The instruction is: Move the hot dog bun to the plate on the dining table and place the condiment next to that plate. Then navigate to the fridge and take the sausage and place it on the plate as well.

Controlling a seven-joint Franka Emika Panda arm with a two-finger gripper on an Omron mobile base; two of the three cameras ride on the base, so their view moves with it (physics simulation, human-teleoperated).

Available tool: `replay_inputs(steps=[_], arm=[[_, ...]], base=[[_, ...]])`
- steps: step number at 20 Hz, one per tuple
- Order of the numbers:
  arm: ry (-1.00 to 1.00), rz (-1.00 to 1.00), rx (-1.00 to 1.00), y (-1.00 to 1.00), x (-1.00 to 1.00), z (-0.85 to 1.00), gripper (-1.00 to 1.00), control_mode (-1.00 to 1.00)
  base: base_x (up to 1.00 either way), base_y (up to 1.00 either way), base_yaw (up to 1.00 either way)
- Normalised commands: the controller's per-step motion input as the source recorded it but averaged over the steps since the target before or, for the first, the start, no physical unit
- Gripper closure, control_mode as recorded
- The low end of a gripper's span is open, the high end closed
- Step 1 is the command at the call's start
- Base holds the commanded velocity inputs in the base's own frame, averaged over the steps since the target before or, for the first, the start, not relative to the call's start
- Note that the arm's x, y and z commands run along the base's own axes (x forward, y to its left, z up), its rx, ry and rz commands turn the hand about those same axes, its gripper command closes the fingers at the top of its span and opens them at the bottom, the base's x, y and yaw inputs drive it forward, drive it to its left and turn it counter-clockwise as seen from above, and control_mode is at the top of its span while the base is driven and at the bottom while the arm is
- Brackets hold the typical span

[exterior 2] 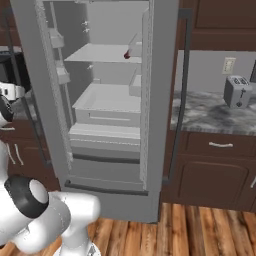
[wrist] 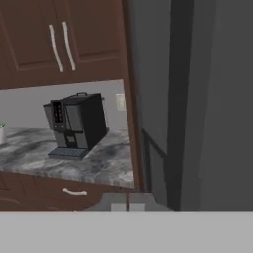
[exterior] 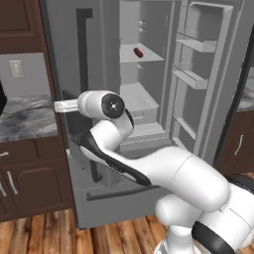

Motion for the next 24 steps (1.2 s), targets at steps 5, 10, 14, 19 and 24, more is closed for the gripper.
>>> replay_inputs(steps=[5,10,14,19,24], arm=[[-0.04,0.00,0.00,0.27,-0.98,0.29,-1.00,-1.00],[-0.06,-0.03,0.00,-1.00,-1.00,0.14,-1.00,-1.00],[0.13,-0.16,0.00,-1.00,-0.40,0.09,-1.00,-1.00],[0.27,-0.19,0.00,-1.00,0.28,0.09,-1.00,-1.00],[0.13,-0.13,0.05,-1.00,0.39,0.12,-1.00,-1.00]], base=[[0.00,0.00,0.00],[0.00,0.00,0.00],[0.00,0.00,0.00],[0.00,0.00,0.00],[0.00,0.00,0.00]])
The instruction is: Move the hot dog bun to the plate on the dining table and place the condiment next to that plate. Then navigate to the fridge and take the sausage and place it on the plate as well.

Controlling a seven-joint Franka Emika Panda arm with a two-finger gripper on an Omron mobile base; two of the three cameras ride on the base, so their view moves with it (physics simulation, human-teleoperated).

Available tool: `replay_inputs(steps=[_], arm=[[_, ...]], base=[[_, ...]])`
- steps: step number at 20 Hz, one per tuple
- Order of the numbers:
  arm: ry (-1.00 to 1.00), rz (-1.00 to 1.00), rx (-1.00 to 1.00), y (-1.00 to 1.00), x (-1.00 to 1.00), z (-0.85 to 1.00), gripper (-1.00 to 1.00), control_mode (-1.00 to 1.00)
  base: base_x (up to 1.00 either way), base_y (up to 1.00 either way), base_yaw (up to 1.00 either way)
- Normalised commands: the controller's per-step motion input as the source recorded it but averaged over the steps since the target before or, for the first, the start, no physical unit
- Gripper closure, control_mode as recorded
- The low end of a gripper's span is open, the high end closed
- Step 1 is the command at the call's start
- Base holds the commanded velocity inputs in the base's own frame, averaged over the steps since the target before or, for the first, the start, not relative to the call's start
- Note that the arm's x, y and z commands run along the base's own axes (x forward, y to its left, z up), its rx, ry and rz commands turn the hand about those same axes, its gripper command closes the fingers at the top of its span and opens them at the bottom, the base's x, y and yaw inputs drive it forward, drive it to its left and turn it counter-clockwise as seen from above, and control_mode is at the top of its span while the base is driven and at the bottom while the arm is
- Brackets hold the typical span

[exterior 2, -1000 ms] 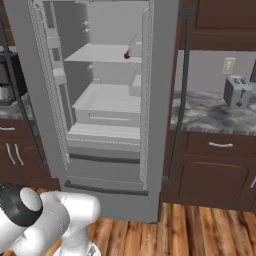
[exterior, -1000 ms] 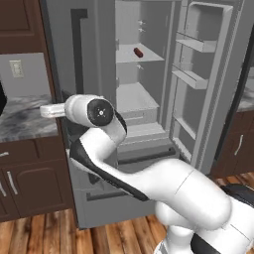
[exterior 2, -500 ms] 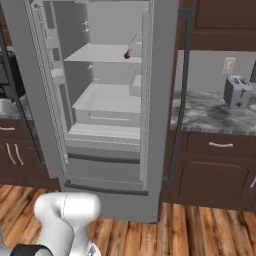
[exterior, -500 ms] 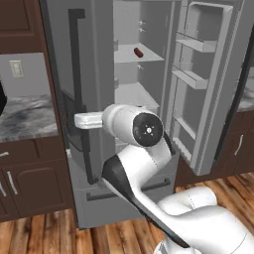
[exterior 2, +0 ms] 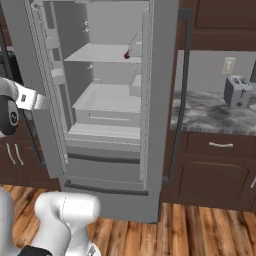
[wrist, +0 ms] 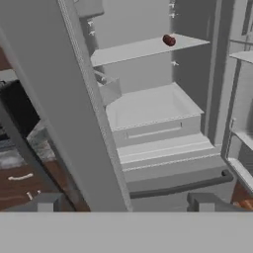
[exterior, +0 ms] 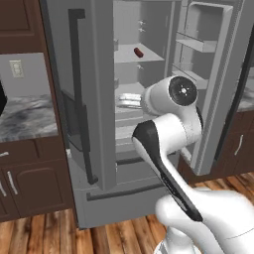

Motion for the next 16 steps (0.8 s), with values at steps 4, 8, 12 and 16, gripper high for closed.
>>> replay_inputs(steps=[4,8,12,16], arm=[[0.00,-0.10,0.10,-1.00,0.45,0.00,-1.00,-1.00],[0.03,-0.04,0.14,-0.88,0.86,-0.06,-1.00,-1.00],[0.00,0.00,0.12,-0.30,0.97,-0.10,-1.00,-1.00],[0.00,0.00,0.04,0.05,1.00,-0.08,-1.00,-1.00]], base=[[0.00,0.00,0.00],[0.00,0.00,0.00],[0.00,0.00,0.00],[0.00,0.00,0.00]])
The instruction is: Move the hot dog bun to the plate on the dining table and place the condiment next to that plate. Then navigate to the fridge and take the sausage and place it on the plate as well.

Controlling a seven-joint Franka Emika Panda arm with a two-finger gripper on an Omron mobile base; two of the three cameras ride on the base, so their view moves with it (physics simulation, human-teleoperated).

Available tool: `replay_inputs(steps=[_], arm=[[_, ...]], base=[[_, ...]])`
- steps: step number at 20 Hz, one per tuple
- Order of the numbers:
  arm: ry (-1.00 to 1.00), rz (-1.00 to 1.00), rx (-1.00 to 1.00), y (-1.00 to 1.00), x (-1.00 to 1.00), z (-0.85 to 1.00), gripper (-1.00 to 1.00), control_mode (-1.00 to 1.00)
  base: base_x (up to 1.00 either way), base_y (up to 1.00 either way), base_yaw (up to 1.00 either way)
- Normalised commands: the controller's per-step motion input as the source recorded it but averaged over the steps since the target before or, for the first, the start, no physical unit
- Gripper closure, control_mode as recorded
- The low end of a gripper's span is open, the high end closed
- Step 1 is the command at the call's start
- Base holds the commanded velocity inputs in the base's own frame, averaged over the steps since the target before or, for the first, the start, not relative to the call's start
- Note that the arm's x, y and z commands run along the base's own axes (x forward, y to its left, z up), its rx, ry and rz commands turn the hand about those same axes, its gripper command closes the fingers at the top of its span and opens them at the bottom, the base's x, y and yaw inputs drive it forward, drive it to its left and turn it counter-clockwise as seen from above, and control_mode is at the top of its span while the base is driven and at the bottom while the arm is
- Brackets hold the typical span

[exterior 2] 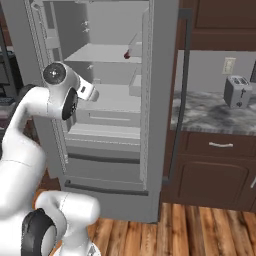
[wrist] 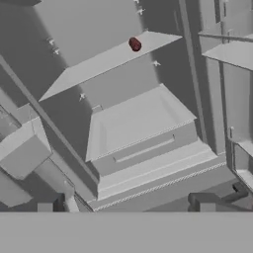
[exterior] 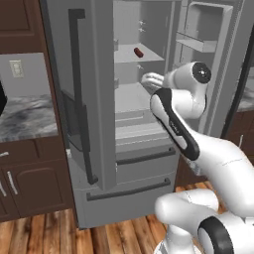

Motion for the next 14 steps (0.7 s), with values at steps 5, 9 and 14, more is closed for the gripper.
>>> replay_inputs(steps=[5,9,14], arm=[[0.06,0.00,0.01,0.30,1.00,-0.08,-1.00,-1.00],[0.13,0.00,0.04,0.32,1.00,-0.04,-1.00,-1.00],[0.14,0.01,0.05,0.35,0.97,-0.02,-1.00,-1.00]], base=[[0.00,0.00,0.00],[0.00,0.00,0.00],[0.00,0.00,0.00]])
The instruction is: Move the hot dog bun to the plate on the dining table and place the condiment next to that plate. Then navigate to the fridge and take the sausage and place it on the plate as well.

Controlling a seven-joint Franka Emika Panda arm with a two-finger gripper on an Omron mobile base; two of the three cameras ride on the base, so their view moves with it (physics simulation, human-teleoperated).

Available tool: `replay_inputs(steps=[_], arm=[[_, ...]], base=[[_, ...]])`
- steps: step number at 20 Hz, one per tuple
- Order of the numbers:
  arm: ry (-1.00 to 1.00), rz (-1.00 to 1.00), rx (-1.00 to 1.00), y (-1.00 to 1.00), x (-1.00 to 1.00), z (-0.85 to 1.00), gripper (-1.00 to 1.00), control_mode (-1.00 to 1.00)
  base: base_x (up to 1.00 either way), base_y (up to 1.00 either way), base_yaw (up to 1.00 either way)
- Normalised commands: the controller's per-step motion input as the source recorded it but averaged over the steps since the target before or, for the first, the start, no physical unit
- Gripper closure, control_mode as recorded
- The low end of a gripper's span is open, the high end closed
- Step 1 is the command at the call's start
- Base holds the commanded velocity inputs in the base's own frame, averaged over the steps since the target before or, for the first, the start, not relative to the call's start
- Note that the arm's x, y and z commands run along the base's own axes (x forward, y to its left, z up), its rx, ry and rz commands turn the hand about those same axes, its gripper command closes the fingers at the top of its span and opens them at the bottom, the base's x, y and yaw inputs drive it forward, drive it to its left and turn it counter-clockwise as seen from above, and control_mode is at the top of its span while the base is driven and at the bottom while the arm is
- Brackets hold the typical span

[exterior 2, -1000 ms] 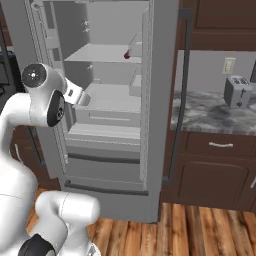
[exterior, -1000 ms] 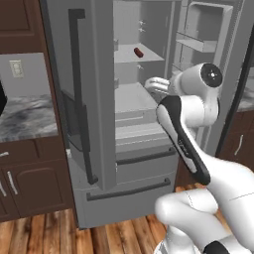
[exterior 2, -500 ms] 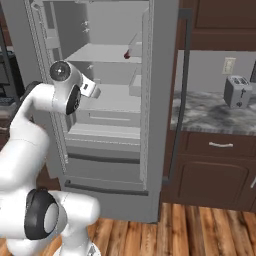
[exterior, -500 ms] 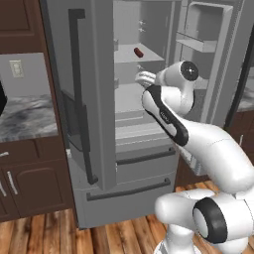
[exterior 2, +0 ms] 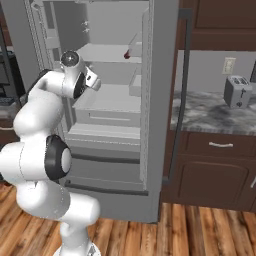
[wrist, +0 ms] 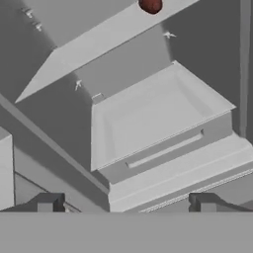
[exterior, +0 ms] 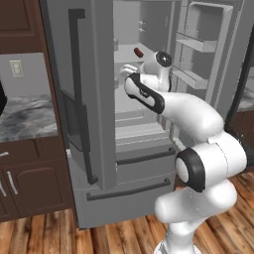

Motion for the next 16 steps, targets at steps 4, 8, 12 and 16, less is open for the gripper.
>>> replay_inputs(steps=[4,8,12,16], arm=[[0.11,0.02,0.01,0.47,0.60,-0.14,-1.00,-1.00],[0.08,0.06,0.00,0.56,0.07,-0.19,-1.00,-1.00],[0.06,0.07,0.00,0.54,0.00,-0.22,-1.00,-1.00],[0.01,0.08,0.00,0.67,-0.58,-0.35,-1.00,-1.00]], base=[[0.00,0.00,0.00],[0.00,0.00,0.00],[0.00,0.00,0.00],[0.00,0.00,0.00]])
